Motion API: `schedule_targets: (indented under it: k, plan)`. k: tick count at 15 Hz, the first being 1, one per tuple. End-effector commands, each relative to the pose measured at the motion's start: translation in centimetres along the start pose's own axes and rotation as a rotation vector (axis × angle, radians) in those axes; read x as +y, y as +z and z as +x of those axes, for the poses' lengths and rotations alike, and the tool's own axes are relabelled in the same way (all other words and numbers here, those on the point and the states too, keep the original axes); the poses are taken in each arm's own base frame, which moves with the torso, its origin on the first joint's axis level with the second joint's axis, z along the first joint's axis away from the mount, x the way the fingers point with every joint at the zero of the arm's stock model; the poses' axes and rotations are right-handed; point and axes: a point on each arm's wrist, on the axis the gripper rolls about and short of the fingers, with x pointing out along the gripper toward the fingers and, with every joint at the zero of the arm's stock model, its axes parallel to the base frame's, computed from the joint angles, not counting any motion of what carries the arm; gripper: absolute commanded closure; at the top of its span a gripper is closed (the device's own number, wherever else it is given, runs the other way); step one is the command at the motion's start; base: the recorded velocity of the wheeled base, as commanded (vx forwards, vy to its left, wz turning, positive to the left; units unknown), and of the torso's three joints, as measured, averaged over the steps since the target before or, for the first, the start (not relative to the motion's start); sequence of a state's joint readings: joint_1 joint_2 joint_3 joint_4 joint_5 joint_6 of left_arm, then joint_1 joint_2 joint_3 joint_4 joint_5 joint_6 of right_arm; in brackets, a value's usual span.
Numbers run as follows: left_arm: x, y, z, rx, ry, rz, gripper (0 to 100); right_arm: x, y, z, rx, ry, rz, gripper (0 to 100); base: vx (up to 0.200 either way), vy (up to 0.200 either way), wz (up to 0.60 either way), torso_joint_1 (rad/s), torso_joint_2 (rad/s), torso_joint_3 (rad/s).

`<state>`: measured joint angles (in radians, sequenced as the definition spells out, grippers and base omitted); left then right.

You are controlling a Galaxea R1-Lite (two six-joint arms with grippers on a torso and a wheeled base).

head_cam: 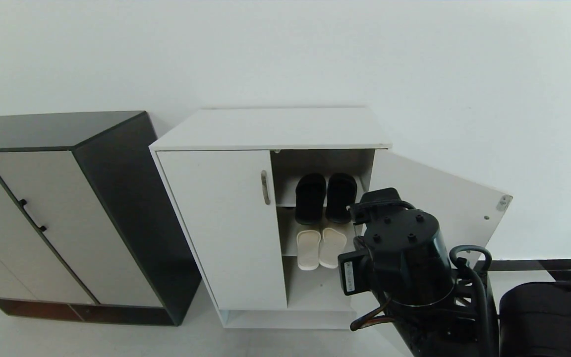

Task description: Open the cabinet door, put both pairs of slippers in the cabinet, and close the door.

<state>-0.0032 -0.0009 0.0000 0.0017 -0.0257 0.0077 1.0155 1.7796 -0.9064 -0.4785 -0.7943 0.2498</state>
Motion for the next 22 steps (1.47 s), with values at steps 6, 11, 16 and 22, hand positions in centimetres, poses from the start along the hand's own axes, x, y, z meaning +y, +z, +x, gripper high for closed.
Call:
schedule_targets:
  k: [6,11,16,22]
  plan:
    - [0.0,-0.01,0.01,0.002,0.0,0.0,100,-0.06,-0.2,-0.01,0.005,-0.002,-0.006,100,0.0,0.0,0.0,0.202,-0.52,-0.309]
    - [0.0,0.0,0.01,0.001,0.0,0.0,100,-0.17,-0.33,-0.02,0.007,-0.004,-0.014,100,0.0,0.0,0.0,0.242,-0.56,-0.322]
    - [0.0,0.0,0.01,0.001,0.0,0.0,100,-0.29,-0.57,-0.07,0.004,-0.003,-0.023,100,0.0,0.0,0.0,0.252,-0.56,-0.312]
    - [0.0,0.0,0.01,0.001,0.0,0.0,100,-0.37,-0.94,0.01,0.014,-0.004,-0.033,100,0.0,0.0,0.0,0.15,-0.33,-0.177]
